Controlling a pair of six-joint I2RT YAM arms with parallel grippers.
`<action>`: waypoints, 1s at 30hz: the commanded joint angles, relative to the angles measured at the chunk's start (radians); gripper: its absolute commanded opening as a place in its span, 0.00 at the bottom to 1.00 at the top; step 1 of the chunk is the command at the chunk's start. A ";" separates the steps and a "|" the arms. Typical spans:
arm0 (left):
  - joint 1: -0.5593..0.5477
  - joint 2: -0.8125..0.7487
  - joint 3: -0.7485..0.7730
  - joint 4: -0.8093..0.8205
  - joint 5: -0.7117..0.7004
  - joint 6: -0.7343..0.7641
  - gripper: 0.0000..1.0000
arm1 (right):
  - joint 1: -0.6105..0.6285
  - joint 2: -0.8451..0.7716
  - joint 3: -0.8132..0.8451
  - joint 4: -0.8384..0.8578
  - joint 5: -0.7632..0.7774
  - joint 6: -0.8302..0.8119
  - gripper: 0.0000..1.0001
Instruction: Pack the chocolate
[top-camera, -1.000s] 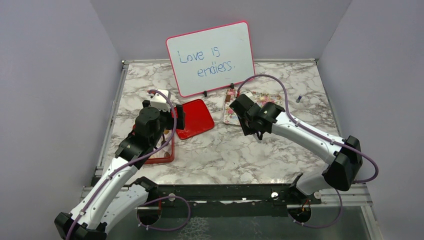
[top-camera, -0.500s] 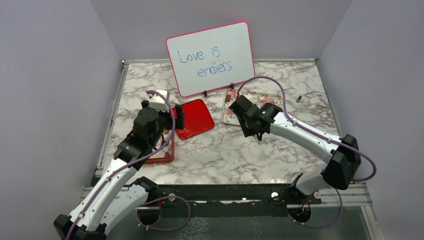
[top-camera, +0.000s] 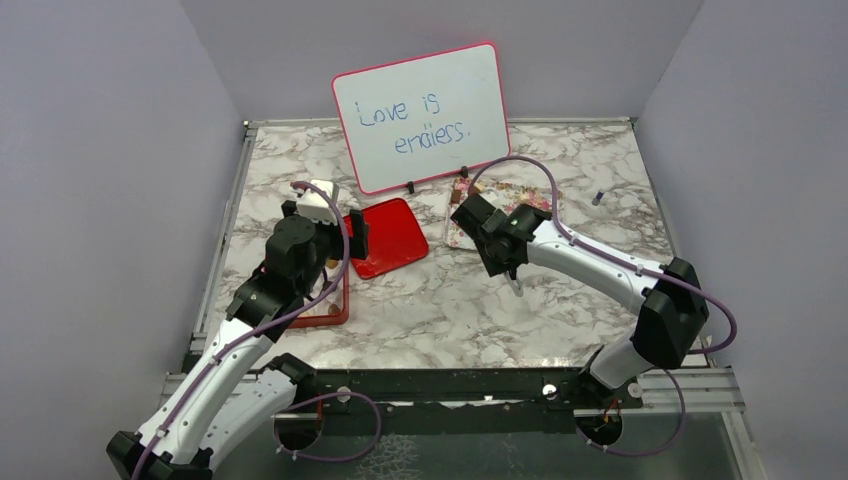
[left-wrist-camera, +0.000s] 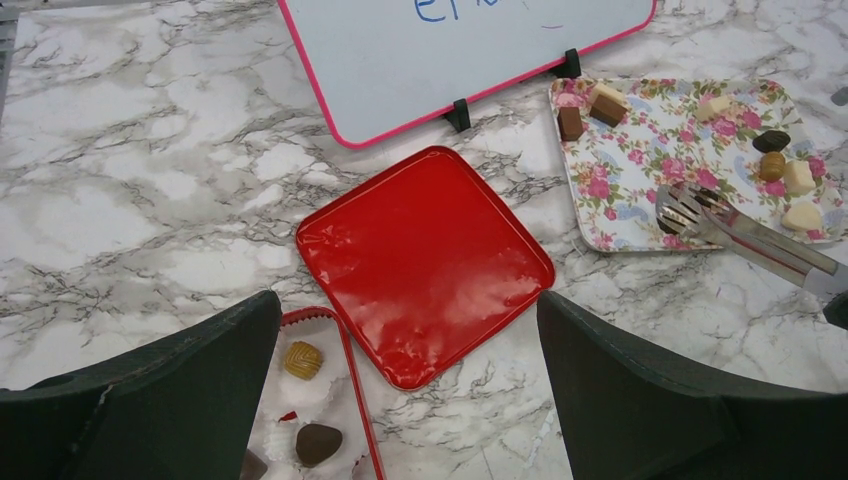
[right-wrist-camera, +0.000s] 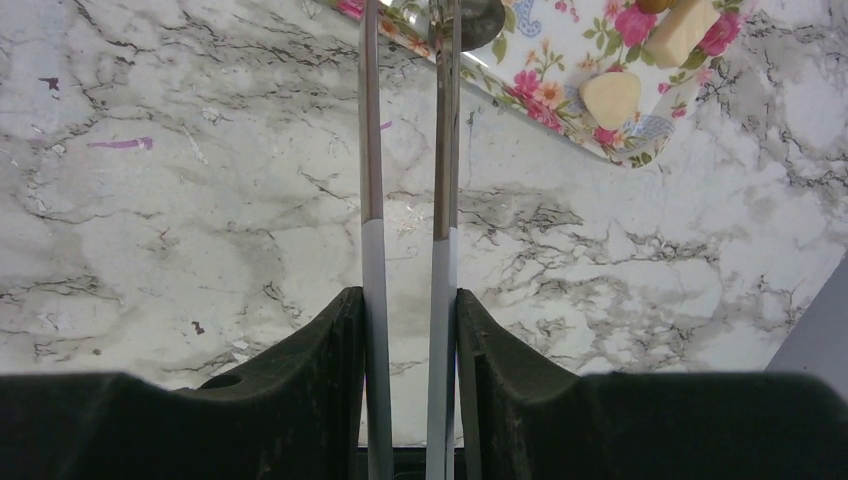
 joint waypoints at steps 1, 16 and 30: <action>-0.004 -0.017 0.033 0.015 0.011 0.009 0.99 | -0.005 -0.002 0.044 -0.026 0.019 -0.005 0.38; -0.004 -0.057 0.011 0.032 0.010 -0.011 0.99 | -0.024 0.021 0.032 -0.043 0.110 0.008 0.35; -0.004 -0.067 0.051 0.011 -0.011 -0.016 0.99 | -0.058 0.015 0.066 0.031 0.035 -0.022 0.33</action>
